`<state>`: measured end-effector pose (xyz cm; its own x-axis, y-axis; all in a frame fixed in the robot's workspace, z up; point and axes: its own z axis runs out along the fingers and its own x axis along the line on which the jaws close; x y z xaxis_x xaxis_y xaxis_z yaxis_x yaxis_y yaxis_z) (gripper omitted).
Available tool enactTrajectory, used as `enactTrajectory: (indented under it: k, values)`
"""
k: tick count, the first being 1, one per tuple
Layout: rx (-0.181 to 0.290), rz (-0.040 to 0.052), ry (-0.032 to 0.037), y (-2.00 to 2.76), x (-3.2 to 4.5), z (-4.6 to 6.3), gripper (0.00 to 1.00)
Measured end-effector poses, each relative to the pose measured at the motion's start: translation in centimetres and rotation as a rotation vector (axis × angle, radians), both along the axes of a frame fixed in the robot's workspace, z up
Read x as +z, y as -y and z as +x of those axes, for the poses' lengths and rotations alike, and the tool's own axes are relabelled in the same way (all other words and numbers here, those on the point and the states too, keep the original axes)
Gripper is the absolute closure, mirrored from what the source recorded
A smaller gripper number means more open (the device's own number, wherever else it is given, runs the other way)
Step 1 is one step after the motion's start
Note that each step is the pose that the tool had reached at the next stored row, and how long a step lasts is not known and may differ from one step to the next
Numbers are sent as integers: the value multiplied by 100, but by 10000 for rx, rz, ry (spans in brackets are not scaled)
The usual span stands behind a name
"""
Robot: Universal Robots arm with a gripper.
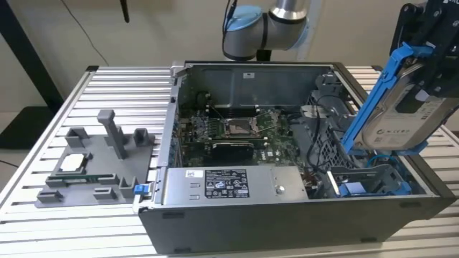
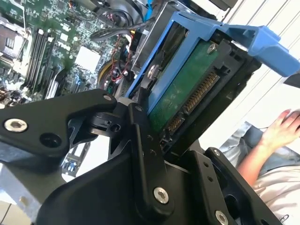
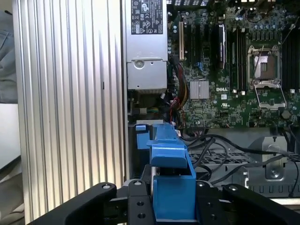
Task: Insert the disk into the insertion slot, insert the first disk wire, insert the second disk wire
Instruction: 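Insert the disk into the insertion slot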
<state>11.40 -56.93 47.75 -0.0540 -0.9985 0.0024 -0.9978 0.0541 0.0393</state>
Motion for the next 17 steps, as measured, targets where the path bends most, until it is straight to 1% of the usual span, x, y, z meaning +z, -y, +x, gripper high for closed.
enactTrajectory:
  k: [8,17]
  values:
    - [-24,-3,0,10,-61,27,100]
    - [-24,0,0,22,-147,54,100]
